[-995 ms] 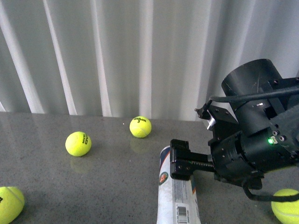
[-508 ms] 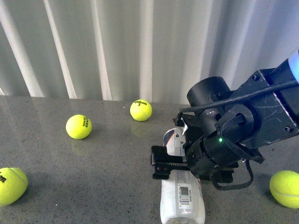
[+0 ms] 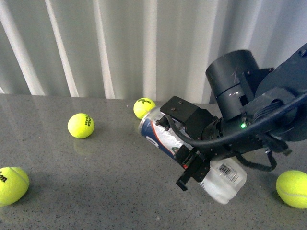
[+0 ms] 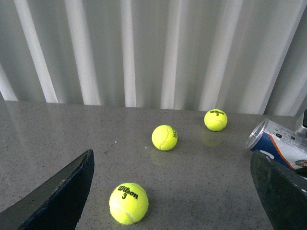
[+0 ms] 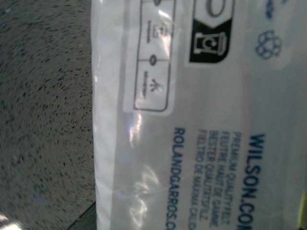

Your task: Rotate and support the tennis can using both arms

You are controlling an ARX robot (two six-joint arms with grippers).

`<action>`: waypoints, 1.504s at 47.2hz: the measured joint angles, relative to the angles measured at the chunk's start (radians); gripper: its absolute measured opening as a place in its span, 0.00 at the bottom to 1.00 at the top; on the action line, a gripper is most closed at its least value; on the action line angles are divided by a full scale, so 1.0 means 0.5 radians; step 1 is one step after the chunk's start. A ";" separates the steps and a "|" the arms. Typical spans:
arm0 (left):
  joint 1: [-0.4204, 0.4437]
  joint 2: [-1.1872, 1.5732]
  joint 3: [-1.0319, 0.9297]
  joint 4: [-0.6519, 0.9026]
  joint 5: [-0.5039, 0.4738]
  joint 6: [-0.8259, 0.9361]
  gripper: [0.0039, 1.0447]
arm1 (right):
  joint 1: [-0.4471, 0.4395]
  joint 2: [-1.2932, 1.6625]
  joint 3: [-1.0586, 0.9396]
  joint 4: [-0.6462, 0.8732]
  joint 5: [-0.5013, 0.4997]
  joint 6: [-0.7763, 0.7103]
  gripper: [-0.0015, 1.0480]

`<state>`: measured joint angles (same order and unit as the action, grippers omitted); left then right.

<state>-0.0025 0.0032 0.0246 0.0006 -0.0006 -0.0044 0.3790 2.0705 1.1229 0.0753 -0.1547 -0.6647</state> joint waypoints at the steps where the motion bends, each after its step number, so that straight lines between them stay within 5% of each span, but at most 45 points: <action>1: 0.000 0.000 0.000 0.000 0.000 0.000 0.94 | -0.002 -0.022 -0.005 0.002 -0.022 -0.108 0.34; 8: 0.000 0.000 0.000 0.000 0.000 0.001 0.94 | -0.009 -0.089 -0.030 -0.092 -0.203 -1.091 0.28; 17: 0.000 0.000 0.000 0.000 0.000 0.001 0.94 | 0.004 0.018 -0.003 -0.094 -0.287 -1.719 0.27; 38: 0.000 0.000 0.000 0.000 0.000 0.000 0.94 | 0.072 0.376 0.224 0.025 -0.315 -1.570 0.27; 57: 0.000 0.000 0.000 0.000 0.000 0.001 0.94 | 0.031 0.270 0.088 0.050 -0.465 -1.377 0.94; 71: 0.000 0.000 0.000 0.000 0.000 0.001 0.94 | 0.023 0.045 -0.009 0.050 -0.578 -1.108 0.93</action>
<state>-0.0025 0.0032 0.0246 0.0006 -0.0006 -0.0040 0.3904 2.0930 1.1183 0.1001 -0.4438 -1.2186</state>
